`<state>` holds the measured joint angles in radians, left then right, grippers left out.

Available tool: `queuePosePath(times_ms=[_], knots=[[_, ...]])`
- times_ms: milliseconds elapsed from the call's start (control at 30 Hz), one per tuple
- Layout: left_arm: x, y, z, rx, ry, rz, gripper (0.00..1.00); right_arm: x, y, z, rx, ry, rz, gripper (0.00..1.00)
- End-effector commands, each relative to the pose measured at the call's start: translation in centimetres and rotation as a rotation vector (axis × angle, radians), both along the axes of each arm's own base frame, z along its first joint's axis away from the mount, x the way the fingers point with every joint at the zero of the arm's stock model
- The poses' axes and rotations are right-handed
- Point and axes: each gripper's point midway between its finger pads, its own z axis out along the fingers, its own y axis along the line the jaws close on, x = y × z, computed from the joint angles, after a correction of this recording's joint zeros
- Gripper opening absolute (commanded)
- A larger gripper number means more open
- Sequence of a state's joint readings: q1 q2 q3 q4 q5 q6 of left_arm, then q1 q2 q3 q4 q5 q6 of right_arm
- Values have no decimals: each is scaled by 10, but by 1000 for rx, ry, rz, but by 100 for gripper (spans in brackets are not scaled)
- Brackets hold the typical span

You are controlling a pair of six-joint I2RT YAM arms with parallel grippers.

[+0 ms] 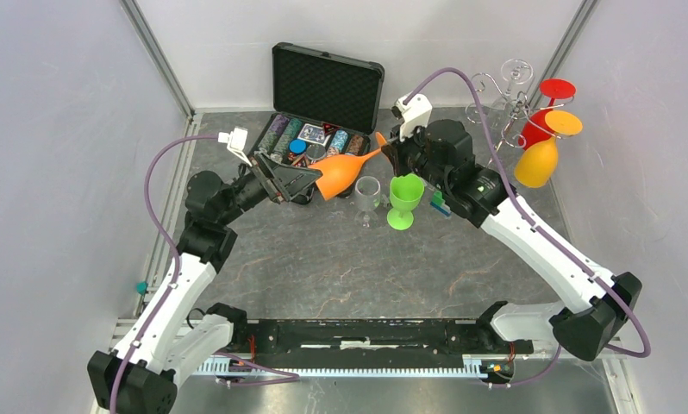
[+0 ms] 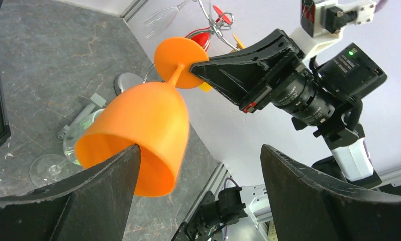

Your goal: Take the wine glass off the wine glass rack

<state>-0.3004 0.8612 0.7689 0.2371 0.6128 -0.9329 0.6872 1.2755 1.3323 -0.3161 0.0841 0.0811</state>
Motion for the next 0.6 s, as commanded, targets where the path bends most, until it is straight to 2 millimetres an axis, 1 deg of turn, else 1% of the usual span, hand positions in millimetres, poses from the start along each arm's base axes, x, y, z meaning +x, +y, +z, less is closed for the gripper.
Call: queuePosePath(times_ms=[0, 167, 233, 267, 367, 467, 500, 567], knots=[[3, -1, -10, -16, 87, -5, 91, -6, 11, 39, 147, -76, 40, 0], [4, 1, -8, -20, 90, 13, 91, -5, 9, 38, 157, -80, 26, 0], [4, 0, -8, -24, 97, 12, 89, -5, 10, 39, 167, -82, 25, 0], [4, 0, -7, -28, 99, 11, 86, -4, 11, 37, 170, -78, 28, 0], [5, -1, -9, -34, 109, 7, 74, -3, 15, 32, 190, -64, 31, 0], [6, -1, -10, -35, 115, 5, 57, -2, 20, 23, 204, -37, 37, 0], [7, -1, -10, -34, 115, 6, 54, -2, 22, 21, 206, -30, 43, 0], [7, -1, -11, -32, 114, 7, 43, -1, 24, 15, 208, -17, 45, 0]])
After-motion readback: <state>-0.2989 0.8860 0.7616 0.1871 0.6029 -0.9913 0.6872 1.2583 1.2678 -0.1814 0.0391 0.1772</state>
